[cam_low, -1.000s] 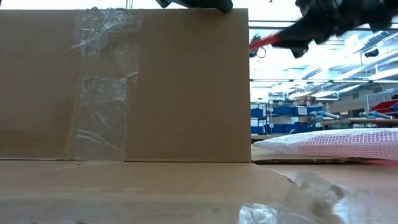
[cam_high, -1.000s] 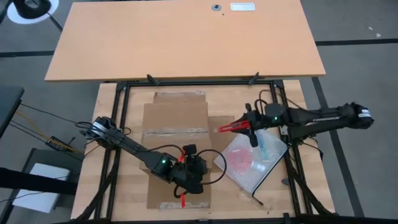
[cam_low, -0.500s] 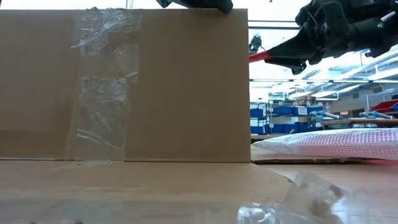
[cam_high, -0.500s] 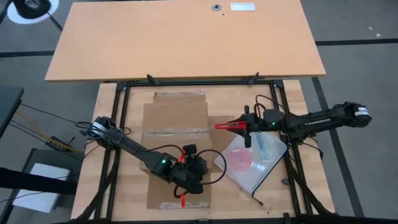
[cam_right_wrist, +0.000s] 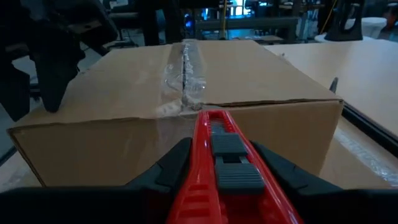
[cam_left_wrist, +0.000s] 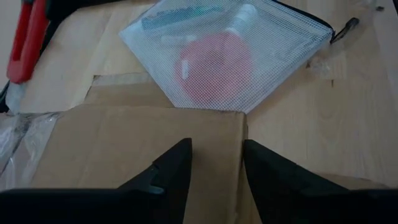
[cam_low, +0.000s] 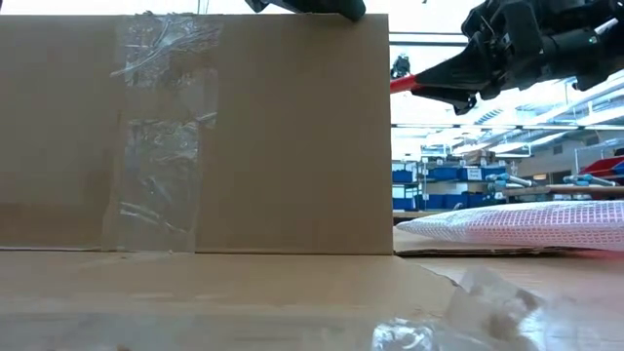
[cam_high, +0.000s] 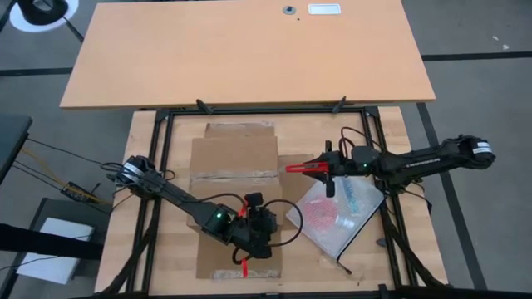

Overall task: Unpack boxes
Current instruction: Break down cardboard box until it is fully flat

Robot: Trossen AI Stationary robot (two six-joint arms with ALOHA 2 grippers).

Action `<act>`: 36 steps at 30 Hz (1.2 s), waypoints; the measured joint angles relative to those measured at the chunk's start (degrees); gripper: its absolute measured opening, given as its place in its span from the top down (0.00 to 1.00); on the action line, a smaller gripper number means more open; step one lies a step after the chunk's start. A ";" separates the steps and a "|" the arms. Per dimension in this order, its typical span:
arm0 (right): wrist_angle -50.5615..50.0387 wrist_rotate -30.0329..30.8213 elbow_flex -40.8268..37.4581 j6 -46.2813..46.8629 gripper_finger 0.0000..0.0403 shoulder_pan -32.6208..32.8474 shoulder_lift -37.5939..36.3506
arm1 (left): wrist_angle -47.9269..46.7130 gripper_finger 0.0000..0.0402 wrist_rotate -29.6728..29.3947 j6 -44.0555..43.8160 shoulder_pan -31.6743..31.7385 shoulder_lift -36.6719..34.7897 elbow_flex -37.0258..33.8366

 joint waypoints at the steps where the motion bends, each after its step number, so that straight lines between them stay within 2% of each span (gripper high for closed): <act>1: -0.06 0.02 0.00 -0.34 0.67 0.00 0.25 | 0.02 0.61 -0.02 0.00 0.00 0.00 0.00; 9: 3.65 -0.46 0.04 -0.89 0.67 0.00 3.47 | 0.43 0.61 -0.13 0.00 0.49 0.04 0.00; 23: 3.53 -2.27 0.09 -1.89 0.67 0.04 4.25 | 0.65 0.61 -0.19 0.00 0.94 0.07 0.00; 36: 2.77 -7.42 0.17 -3.36 0.67 1.44 4.34 | 2.81 0.61 -1.42 -0.09 2.11 0.84 -0.58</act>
